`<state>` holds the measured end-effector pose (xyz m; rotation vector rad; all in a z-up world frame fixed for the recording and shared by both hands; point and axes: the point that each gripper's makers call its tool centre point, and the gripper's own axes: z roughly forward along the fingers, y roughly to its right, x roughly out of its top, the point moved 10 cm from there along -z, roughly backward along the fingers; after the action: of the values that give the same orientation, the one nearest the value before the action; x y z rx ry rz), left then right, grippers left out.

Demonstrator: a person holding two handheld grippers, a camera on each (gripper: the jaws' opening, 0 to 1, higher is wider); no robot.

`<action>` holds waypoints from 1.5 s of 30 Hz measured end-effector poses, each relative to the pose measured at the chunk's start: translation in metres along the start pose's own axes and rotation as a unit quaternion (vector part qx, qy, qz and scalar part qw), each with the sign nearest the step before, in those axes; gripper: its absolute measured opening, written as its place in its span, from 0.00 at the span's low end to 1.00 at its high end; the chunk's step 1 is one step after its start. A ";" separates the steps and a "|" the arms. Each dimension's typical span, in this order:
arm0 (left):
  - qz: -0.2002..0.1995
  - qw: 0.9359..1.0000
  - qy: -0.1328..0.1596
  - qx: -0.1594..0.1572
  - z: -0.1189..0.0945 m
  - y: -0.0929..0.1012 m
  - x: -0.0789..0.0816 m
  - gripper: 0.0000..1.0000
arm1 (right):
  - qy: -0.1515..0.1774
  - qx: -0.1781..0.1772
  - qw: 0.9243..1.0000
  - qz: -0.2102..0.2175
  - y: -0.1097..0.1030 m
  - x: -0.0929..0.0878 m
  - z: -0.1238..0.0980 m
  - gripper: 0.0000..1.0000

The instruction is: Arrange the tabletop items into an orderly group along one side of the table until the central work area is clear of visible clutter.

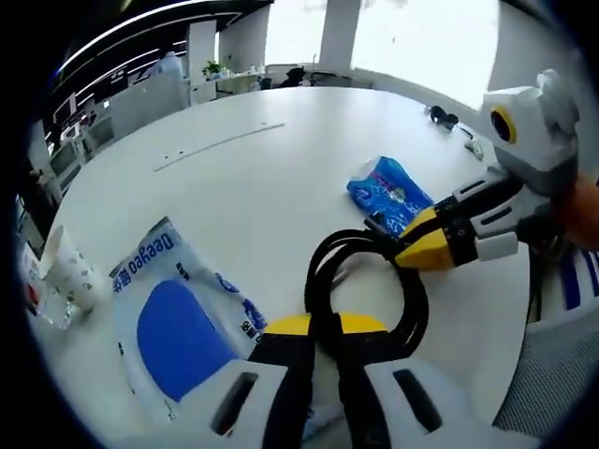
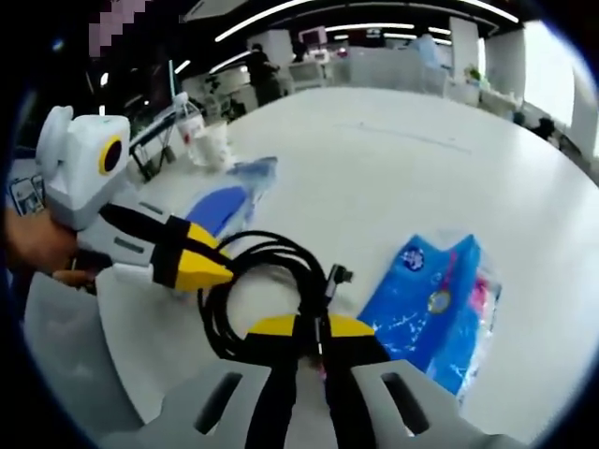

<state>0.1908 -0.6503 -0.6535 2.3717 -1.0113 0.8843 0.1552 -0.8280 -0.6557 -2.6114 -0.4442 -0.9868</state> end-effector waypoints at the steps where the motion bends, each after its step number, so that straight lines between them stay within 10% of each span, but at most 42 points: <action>1: 0.000 1.000 -0.001 -0.001 0.000 0.001 0.000 0.06 | -0.001 0.000 1.000 0.000 0.000 -0.001 -0.001 0.06; 45: 0.041 0.999 -0.021 -0.022 -0.007 0.030 -0.020 0.12 | -0.024 -0.003 1.000 -0.017 -0.010 -0.029 -0.018 0.07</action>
<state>0.1551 -0.6559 -0.6593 2.3359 -1.1396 0.8357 0.1203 -0.8312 -0.6612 -2.6459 -0.4989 -0.9406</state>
